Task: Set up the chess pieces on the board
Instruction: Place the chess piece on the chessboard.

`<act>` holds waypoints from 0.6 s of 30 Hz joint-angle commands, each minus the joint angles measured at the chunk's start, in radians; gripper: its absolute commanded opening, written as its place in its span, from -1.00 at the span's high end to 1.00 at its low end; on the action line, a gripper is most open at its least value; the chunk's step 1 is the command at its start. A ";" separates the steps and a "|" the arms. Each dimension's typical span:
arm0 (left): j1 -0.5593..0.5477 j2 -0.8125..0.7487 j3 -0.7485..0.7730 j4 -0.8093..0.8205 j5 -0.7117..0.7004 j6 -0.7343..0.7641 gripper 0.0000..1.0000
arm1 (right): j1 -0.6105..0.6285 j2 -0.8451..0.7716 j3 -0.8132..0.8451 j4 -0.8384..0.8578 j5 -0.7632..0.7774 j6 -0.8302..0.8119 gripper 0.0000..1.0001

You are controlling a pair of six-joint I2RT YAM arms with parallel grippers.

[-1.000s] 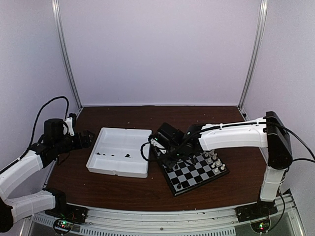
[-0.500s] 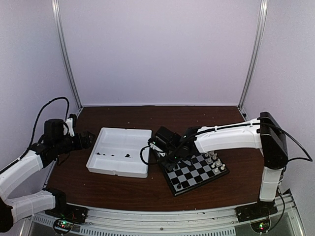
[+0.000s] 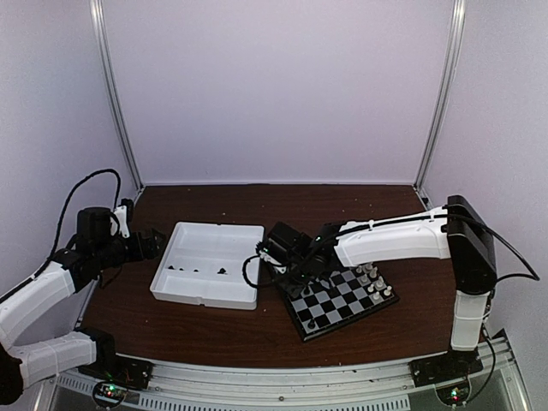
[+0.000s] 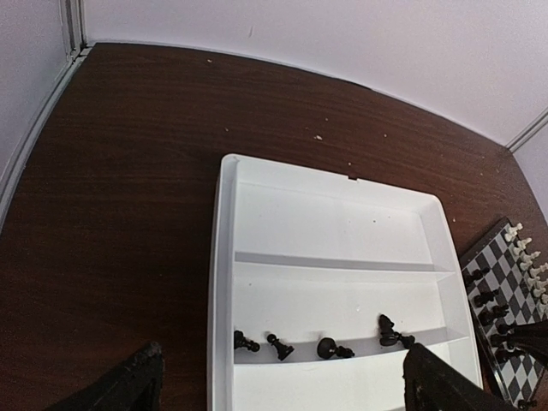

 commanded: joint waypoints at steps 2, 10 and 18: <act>-0.005 -0.002 -0.006 0.010 0.007 0.005 -0.95 | 0.007 0.015 0.029 0.003 0.040 -0.006 0.77; -0.005 0.011 0.004 -0.014 -0.015 -0.013 -0.95 | 0.008 0.014 0.031 0.005 0.054 -0.006 0.53; -0.005 0.003 0.016 -0.043 -0.064 -0.068 -0.95 | 0.008 -0.018 0.030 0.008 0.049 -0.012 0.44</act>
